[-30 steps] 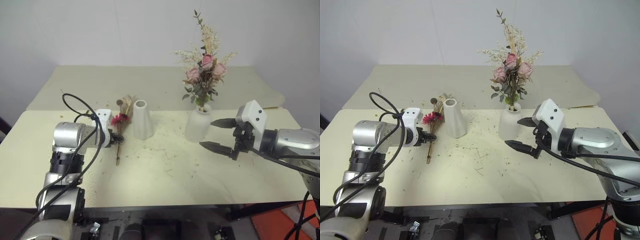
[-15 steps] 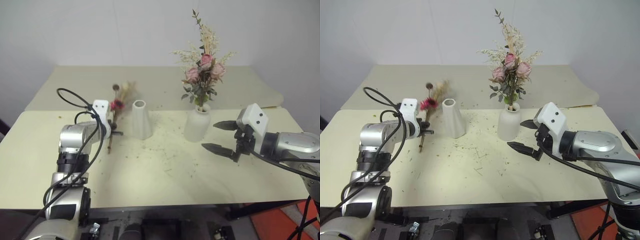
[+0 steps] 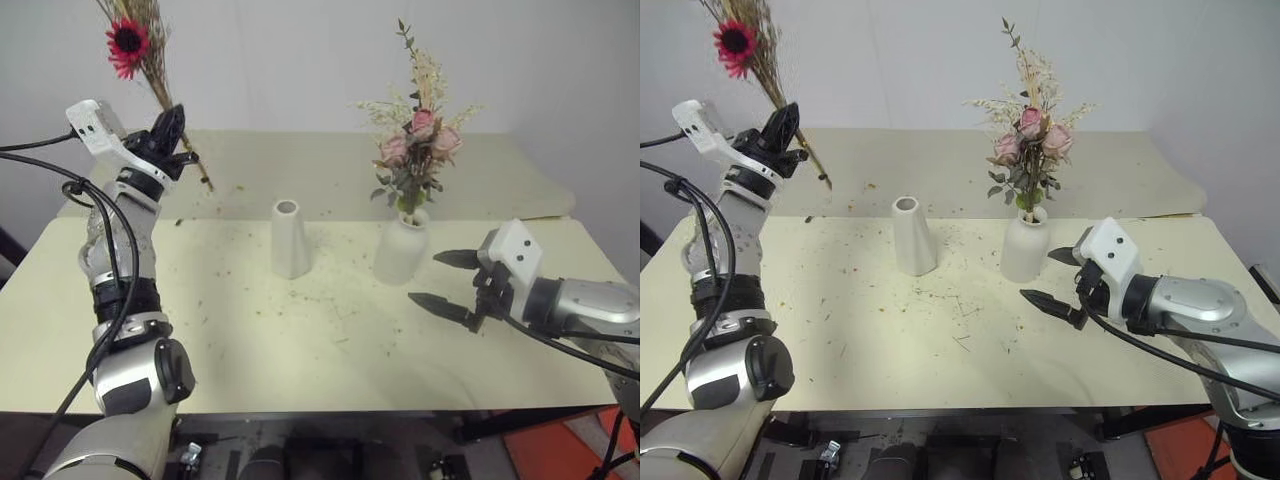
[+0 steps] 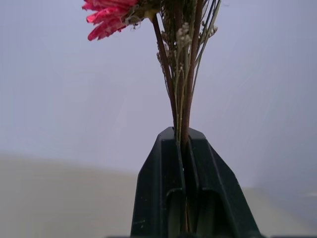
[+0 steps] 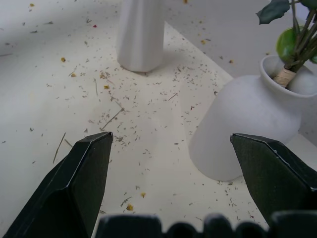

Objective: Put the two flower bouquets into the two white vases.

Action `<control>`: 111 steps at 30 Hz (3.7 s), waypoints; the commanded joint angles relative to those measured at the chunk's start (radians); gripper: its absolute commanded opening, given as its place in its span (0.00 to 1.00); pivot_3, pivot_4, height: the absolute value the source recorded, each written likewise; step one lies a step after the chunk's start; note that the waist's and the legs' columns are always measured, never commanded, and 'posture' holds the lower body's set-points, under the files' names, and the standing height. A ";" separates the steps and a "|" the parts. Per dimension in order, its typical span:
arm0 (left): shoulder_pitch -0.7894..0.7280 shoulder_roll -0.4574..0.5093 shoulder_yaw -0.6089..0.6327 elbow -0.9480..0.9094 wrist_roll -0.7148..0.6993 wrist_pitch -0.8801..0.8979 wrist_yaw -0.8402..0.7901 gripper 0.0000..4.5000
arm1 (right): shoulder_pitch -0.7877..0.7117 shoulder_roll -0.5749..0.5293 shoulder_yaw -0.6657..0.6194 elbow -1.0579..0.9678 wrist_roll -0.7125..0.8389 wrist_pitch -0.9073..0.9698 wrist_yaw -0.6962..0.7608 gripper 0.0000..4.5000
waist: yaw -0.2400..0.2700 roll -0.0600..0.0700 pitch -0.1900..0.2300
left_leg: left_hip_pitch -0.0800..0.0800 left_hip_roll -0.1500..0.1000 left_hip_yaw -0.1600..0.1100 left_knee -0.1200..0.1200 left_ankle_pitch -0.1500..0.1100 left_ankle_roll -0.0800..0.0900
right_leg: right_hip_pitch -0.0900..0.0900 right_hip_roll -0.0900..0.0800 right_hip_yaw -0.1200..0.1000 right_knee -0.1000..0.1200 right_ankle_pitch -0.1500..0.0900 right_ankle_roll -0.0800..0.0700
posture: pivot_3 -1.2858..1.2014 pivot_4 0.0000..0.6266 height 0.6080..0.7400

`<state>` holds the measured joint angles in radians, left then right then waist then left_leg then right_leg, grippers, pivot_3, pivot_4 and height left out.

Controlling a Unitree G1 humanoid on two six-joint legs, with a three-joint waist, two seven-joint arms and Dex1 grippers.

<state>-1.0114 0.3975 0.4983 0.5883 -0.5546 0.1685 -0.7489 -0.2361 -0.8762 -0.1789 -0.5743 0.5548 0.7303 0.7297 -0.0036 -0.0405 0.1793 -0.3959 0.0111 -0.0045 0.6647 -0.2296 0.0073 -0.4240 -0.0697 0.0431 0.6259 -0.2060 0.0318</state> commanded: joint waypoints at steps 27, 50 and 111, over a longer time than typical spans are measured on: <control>-0.246 -0.059 0.045 0.621 -0.056 -0.140 -0.577 0.00 | 0.185 0.085 -0.099 -0.195 -0.073 -0.052 -0.148 1.00 | -0.012 0.000 0.000 | -0.002 0.000 -0.002 0.002 0.000 0.001 | 0.000 0.001 -0.001 0.001 0.000 0.002 | 0.52 0.24 1.00; -0.214 -0.114 0.053 0.648 0.009 -0.292 -0.474 0.00 | 0.185 0.111 -0.101 -0.192 -0.106 -0.104 -0.153 1.00 | -0.010 0.000 0.000 | -0.002 0.000 -0.002 0.003 0.000 0.001 | 0.000 0.001 -0.001 0.001 0.000 0.002 | 0.52 0.24 1.00; 0.504 0.463 -0.066 -0.260 0.078 -0.121 -0.623 1.00 | 0.186 0.080 -0.147 -0.044 -0.117 -0.173 -0.042 1.00 | -0.021 0.001 -0.001 | 0.000 0.005 -0.002 0.003 -0.001 0.001 | -0.001 0.002 0.000 0.003 0.000 0.001 | 0.52 0.24 1.00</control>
<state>-0.5215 0.8274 0.3688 0.4433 -0.4064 0.0066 -1.3831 -0.0487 -0.7749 -0.2523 -0.6106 0.4149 0.5768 0.6667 -0.0248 -0.0397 0.1785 -0.3962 0.0164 -0.0061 0.6680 -0.2304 0.0082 -0.4249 -0.0680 0.0435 0.6289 -0.2062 0.0328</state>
